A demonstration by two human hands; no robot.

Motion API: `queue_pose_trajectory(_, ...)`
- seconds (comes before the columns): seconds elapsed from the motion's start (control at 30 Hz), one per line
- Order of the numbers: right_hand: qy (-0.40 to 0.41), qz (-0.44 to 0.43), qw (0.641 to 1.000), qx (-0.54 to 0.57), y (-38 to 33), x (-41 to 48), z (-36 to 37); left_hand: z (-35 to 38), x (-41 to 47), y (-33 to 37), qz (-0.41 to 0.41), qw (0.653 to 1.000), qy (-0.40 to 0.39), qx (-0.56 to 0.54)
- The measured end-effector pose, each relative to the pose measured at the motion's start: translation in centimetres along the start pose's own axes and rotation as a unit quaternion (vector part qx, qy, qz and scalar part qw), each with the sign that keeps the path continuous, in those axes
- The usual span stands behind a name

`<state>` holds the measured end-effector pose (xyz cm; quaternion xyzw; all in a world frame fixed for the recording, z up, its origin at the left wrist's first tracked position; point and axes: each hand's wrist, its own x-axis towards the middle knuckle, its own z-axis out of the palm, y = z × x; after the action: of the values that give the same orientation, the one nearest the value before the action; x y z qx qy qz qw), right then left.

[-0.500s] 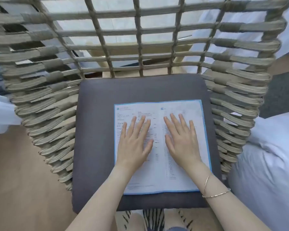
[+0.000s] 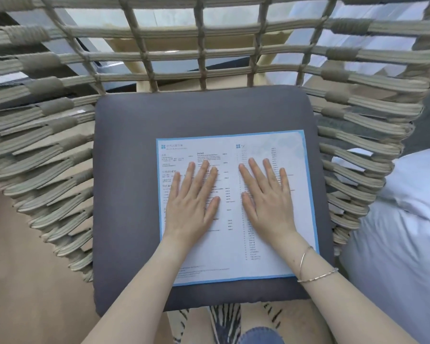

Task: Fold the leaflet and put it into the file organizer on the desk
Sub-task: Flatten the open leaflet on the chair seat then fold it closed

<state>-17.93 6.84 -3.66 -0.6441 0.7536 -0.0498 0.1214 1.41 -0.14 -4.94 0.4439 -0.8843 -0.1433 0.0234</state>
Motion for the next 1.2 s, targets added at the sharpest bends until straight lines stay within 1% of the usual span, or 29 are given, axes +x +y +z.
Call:
queue_pose_trajectory(0.13, -0.008, -0.012, 1.0, 0.012, -2.0, 1.7, 0.1, -1.2, 0.2, -2.0, -0.016, 1.0, -0.018, 0.012)
queue_pose_trajectory(0.3, 0.006, -0.024, 0.999, 0.024, -4.1, 3.6, 1.1, -1.9, 0.3, -4.6, -0.035, 0.999, -0.014, 0.019)
queue_pose_trajectory(0.43, 0.012, -0.027, 0.999, 0.027, -4.2, 3.7, 1.1, -2.3, 0.4, -4.7, -0.033, 0.999, -0.026, 0.017)
queue_pose_trajectory(0.53, 0.02, -0.031, 0.999, 0.034, -3.7, 3.5, 0.1, -3.3, 0.2, -4.4, -0.046, 0.998, -0.028, -0.015)
queue_pose_trajectory(0.6, 0.027, -0.021, 0.999, 0.036, -2.8, 2.8, -0.8, -4.2, -0.3, -4.5, -0.065, 0.997, -0.024, -0.031)
queue_pose_trajectory(0.67, 0.028, 0.007, 0.999, 0.035, -1.4, 1.6, -1.7, -5.0, -1.1, -4.6, -0.088, 0.995, -0.022, -0.037)
queue_pose_trajectory(0.77, 0.001, 0.044, 0.999, 0.024, 0.5, -0.9, -2.5, -5.8, -3.1, -4.7, -0.158, 0.986, -0.019, -0.056)
queue_pose_trajectory(0.87, -0.02, 0.068, 0.997, 0.013, 1.9, -2.8, -2.7, -5.9, -5.1, -4.2, -0.235, 0.968, -0.029, -0.086)
queue_pose_trajectory(0.93, -0.027, 0.078, 0.997, 0.01, 2.6, -3.4, -2.4, -5.8, -5.7, -3.9, -0.255, 0.961, -0.029, -0.103)
queue_pose_trajectory(1.07, -0.022, 0.082, 0.996, 0.001, 3.0, -3.6, -1.3, -5.3, -5.1, -3.3, -0.276, 0.951, 0.006, -0.136)
queue_pose_trajectory(1.2, -0.009, 0.083, 0.996, -0.022, 3.1, -3.5, -0.4, -5.6, -4.0, -2.7, -0.33, 0.92, 0.051, -0.204)
